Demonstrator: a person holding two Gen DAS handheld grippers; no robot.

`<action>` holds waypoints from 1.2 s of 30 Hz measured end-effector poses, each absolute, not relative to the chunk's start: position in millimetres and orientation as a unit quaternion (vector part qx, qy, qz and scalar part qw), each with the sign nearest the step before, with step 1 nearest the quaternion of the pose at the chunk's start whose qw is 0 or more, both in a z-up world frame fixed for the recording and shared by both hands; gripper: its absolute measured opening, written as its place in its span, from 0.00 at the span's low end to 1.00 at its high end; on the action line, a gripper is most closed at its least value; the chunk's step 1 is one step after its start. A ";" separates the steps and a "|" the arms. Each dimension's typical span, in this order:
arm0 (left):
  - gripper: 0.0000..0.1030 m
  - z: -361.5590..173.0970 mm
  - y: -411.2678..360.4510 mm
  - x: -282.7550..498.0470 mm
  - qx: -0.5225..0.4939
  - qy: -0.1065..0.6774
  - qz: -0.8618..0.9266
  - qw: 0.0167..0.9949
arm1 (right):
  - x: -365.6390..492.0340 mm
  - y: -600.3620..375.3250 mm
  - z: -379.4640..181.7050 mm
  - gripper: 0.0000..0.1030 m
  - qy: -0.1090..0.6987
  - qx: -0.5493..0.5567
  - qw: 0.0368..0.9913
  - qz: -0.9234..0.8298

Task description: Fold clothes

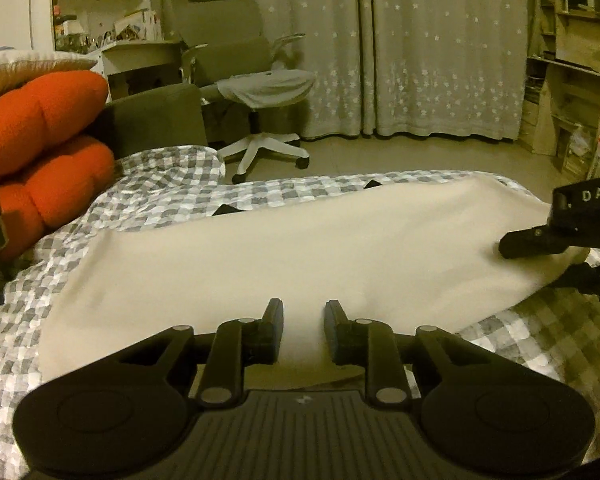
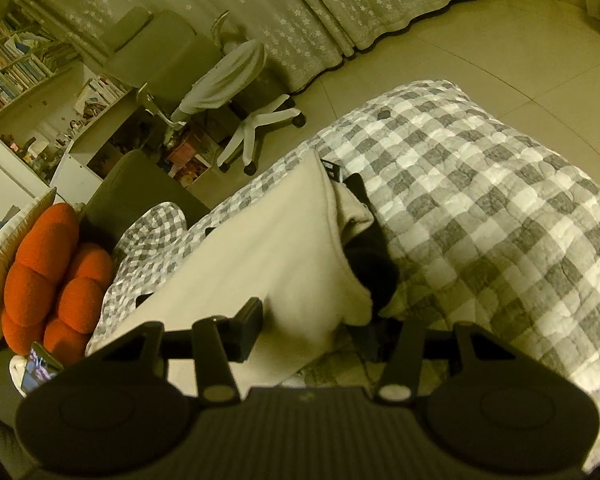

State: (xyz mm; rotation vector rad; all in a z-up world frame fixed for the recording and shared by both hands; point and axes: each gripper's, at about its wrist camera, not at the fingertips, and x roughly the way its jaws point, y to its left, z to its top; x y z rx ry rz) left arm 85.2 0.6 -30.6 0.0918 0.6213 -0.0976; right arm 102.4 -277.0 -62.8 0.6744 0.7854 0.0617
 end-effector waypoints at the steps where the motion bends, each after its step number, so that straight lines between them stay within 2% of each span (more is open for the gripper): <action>1: 0.24 -30.6 1.5 86.5 0.044 0.306 -0.048 0.950 | 102.8 -276.7 -63.0 0.48 0.376 0.321 0.869 0.029; 9: 0.28 -31.1 5.9 105.7 0.049 0.310 -0.056 0.948 | 106.8 -273.1 -63.7 0.48 0.376 0.316 0.871 0.027; 15: 0.29 -26.6 29.9 134.9 -0.014 0.330 -0.078 0.941 | 108.8 -270.6 -64.4 0.47 0.375 0.316 0.871 0.024; 21: 0.29 -30.1 38.9 168.8 -0.024 0.332 -0.081 0.939 | 110.6 -270.6 -64.2 0.47 0.376 0.320 0.869 0.024; 36: 0.34 -29.2 25.8 240.3 -0.001 0.374 -0.051 0.926 | 116.3 -272.5 -65.0 0.48 0.383 0.331 0.862 0.027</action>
